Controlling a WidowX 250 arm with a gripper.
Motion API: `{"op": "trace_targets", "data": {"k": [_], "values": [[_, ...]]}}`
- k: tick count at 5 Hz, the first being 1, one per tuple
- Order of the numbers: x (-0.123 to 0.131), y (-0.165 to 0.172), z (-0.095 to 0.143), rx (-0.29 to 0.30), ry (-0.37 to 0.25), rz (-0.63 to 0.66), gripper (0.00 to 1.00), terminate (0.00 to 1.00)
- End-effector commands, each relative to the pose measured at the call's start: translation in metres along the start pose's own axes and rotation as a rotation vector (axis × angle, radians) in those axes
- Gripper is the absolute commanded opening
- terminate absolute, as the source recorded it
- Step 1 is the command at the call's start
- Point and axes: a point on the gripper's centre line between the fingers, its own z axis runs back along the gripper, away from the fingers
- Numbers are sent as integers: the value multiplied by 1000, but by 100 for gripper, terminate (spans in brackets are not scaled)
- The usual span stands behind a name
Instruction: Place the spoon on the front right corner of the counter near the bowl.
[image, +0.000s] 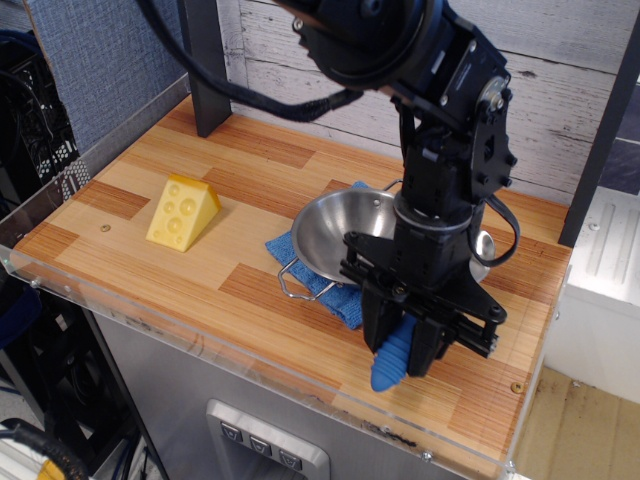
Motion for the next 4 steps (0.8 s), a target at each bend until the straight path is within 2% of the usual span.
{"op": "trace_targets", "data": {"k": [1, 2, 4], "values": [[-12, -1, -1, -57, 3, 13, 0, 0], [-12, -7, -8, -67, 22, -1, 0, 0], [-16, -9, -25, -51, 65, -10, 0, 0]]}}
